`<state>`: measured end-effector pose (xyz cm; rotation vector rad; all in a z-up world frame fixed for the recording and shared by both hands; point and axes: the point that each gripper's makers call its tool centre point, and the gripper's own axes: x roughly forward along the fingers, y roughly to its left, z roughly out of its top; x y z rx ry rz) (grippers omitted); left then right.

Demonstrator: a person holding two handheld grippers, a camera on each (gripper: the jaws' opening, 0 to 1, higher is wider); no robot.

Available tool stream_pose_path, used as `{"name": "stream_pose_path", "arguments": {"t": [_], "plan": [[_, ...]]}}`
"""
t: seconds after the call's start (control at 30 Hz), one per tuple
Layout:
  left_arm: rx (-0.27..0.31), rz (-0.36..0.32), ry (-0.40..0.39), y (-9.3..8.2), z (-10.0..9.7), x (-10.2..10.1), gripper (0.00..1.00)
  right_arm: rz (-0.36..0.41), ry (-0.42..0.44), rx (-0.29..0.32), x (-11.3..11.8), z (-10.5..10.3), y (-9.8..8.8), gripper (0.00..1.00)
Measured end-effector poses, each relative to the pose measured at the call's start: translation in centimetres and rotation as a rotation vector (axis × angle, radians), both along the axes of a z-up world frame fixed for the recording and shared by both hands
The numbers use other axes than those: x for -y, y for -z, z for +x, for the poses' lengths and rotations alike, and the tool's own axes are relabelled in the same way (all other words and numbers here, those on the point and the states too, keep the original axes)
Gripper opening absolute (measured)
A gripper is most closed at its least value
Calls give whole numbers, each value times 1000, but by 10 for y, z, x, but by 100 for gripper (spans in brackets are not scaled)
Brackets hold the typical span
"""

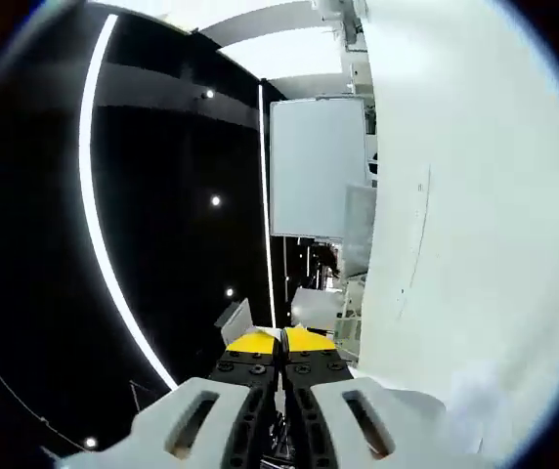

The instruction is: Organize the stack of printing papers by aligning and flattening the scattered papers on the table

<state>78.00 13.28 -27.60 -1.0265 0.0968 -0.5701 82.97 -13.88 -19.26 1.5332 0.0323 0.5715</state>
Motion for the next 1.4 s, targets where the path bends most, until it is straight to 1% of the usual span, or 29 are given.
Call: {"name": "stream_pose_path", "arguments": {"t": [0.23, 0.3, 0.4, 0.53, 0.57, 0.67, 0.7, 0.73, 0.77, 0.8, 0.83, 1.0, 1.07, 1.1, 1.13, 1.27, 1.37, 1.4], "plan": [[3, 1, -1, 0, 1, 0, 10, 15, -89, 0, -20, -17, -5, 0], [4, 1, -1, -1, 1, 0, 10, 23, -111, 0, -22, -19, -7, 0], [6, 1, -1, -1, 1, 0, 11, 2, -137, -8, -27, -22, -3, 0], [5, 0, 0, -1, 1, 0, 13, -2, -187, -48, -30, -23, 11, 0], [6, 1, -1, -1, 1, 0, 13, -14, -193, -53, -29, -24, 13, 0], [8, 0, 1, -1, 2, 1, 13, -125, -245, -53, -30, -29, 24, 0], [9, 0, 1, -1, 2, 1, 14, -153, -247, -56, -27, -28, 29, 0], [10, -1, 1, -1, 2, 1, 14, -188, -283, -51, -24, -25, 33, 0], [10, -1, 1, -1, 2, 0, 14, -201, -301, -50, -25, -26, 36, 0], [9, -1, 0, -1, 2, 0, 14, -202, -293, -65, -14, -15, 42, 0], [9, -1, 0, -1, 2, 1, 14, -220, -319, -66, -19, -21, 47, 0], [10, 6, 4, 0, 2, 2, 14, -228, -335, -76, -28, -34, 59, 0], [10, 7, 4, 0, 2, 3, 14, -223, -343, -83, -28, -36, 64, 0], [10, 6, 5, 0, 2, 2, 14, -206, -365, -80, -30, -39, 63, 0], [10, 6, 5, 0, 2, 2, 15, -208, -370, -81, -35, -44, 65, 0], [6, 1, 9, 1, 4, 1, 18, -225, -395, -74, -41, -53, 68, 0], [2, -4, 14, 1, 4, 1, 20, -218, -398, -75, -39, -54, 69, 0], [1, -2, 15, 2, 4, 1, 20, -210, -415, -72, -38, -54, 68, 0]]}}
